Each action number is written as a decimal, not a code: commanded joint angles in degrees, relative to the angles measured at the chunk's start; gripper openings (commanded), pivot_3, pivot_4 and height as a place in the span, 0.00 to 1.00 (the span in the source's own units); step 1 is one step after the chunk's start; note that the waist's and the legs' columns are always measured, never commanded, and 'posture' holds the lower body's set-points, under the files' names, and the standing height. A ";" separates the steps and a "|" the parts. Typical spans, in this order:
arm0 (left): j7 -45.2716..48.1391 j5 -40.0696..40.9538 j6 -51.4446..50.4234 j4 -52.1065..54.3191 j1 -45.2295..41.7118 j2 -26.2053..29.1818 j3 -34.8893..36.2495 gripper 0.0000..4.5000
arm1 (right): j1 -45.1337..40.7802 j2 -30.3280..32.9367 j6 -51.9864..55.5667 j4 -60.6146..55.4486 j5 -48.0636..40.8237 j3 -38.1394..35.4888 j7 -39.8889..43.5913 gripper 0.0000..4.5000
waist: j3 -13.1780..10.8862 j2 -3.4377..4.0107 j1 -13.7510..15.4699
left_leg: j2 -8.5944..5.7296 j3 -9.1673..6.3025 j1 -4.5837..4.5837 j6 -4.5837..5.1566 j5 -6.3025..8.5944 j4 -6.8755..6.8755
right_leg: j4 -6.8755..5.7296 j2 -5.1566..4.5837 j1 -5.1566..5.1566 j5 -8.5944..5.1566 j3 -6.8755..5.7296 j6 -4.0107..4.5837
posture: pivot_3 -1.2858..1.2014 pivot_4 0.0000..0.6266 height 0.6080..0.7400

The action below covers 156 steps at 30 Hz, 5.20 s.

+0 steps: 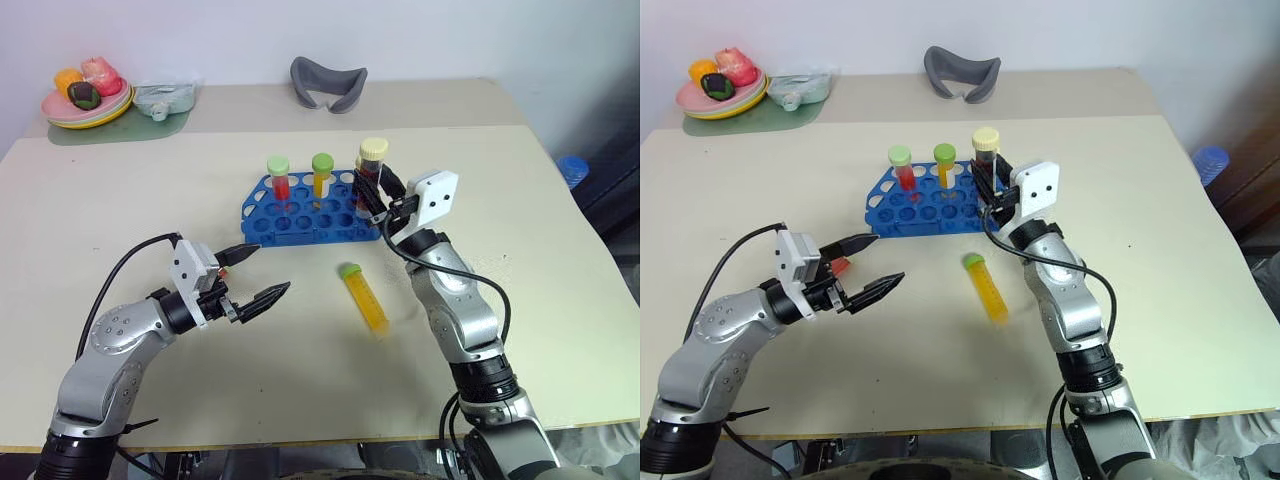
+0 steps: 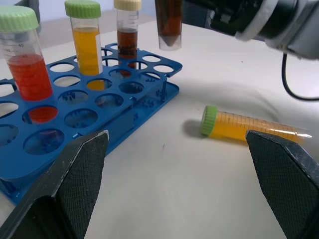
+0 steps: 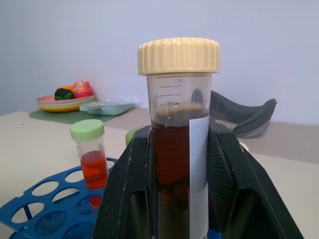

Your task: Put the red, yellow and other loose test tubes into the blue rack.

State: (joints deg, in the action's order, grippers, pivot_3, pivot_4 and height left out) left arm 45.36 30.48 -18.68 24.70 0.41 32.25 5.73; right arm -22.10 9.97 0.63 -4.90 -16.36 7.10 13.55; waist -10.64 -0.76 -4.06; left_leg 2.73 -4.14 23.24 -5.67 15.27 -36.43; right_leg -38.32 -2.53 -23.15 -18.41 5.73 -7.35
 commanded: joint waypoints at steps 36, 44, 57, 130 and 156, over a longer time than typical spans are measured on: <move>-1.48 2.98 -1.35 2.20 1.35 1.64 3.78 1.00 | -2.94 -8.06 -16.21 18.29 9.26 -5.37 -1.16 0.18 | 0.02 0.02 -0.05 | 0.00 0.00 -0.08 -0.01 -0.01 -0.09 | -0.14 -0.01 0.06 0.00 0.01 0.00 | 0.52 0.24 1.00; -1.72 3.32 -1.43 2.39 1.46 2.06 3.95 1.00 | 0.46 -7.30 -15.81 15.31 9.14 -4.79 0.01 0.18 | 0.03 0.02 -0.04 | 0.00 0.00 -0.09 -0.01 -0.01 -0.10 | -0.14 -0.01 0.09 0.00 0.01 0.00 | 0.52 0.24 1.00; -1.46 3.32 -1.58 2.24 1.35 1.97 3.93 1.00 | -1.91 -8.04 -17.05 19.15 10.12 -5.00 -0.18 0.18 | 0.03 0.02 -0.06 | 0.00 0.02 -0.85 0.00 0.00 0.12 | 0.04 -0.01 0.81 -0.01 0.02 0.01 | 0.52 0.24 1.00; 7.44 -1.41 0.20 0.69 1.89 6.37 -1.73 1.00 | -21.53 30.33 67.11 -7.56 -96.64 20.97 -82.18 0.99 | 0.00 0.04 0.09 | 0.01 -0.05 0.05 0.06 0.02 0.07 | 0.17 0.00 0.04 -0.01 0.00 0.02 | 0.52 0.24 1.00; 5.20 -0.22 -3.09 3.71 0.87 6.80 -1.36 1.00 | -24.35 29.76 67.13 -6.61 -96.64 21.89 -80.92 0.18 | 0.00 0.04 0.07 | 0.02 -0.06 0.06 0.06 0.02 0.06 | 0.16 0.02 0.03 -0.01 0.01 0.03 | 0.52 0.24 1.00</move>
State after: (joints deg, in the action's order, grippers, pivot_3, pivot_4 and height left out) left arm 50.71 29.39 -21.42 26.06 1.81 38.55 3.50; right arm -45.24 39.84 67.93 -11.07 -112.77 28.96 -67.36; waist -10.64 -0.72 -4.00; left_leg 2.75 -4.20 23.29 -5.61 15.30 -36.37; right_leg -38.16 -2.50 -23.13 -18.43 5.74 -7.32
